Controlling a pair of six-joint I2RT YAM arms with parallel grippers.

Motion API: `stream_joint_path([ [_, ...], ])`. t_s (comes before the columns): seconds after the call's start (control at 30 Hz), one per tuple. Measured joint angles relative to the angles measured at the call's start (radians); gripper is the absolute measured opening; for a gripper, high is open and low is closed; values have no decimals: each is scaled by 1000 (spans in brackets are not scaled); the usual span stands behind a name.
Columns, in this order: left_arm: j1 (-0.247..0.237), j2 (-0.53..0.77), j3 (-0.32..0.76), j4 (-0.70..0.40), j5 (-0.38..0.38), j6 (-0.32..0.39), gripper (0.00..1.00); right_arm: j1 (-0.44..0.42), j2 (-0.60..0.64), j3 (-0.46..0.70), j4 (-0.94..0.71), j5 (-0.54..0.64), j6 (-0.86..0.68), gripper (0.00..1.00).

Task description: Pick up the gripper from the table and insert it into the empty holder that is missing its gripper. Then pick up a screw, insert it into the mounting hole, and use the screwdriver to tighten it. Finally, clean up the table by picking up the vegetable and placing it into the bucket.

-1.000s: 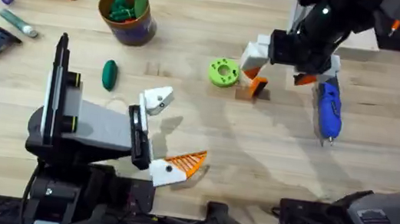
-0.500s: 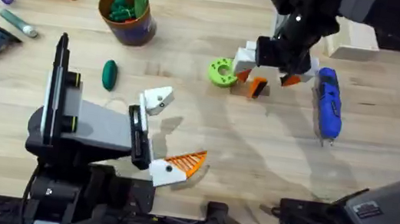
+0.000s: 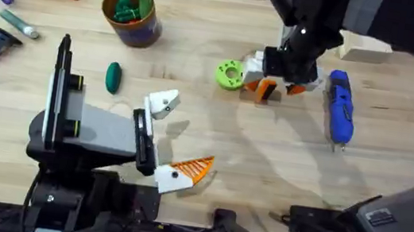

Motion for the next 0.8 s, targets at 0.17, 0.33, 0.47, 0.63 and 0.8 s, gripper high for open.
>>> stream_joint_path([
  [0.17, 0, 0, 0, 0, 0, 0, 985, 0, 0, -9, 19, -3, 0, 819],
  [0.33, 0, 0, 0, 0, 0, 0, 985, 0, 0, -9, 26, -4, -2, 715],
  [0.47, 0, 0, 0, 0, 0, 0, 985, 10, 0, -9, 30, -6, -3, 626],
  [0.63, 0, 0, 0, 0, 0, 0, 987, 29, 0, -9, 25, 12, -3, 603],
  [0.8, 0, 0, 0, 0, 0, 0, 986, 32, 0, -9, 24, 28, -3, 593],
])
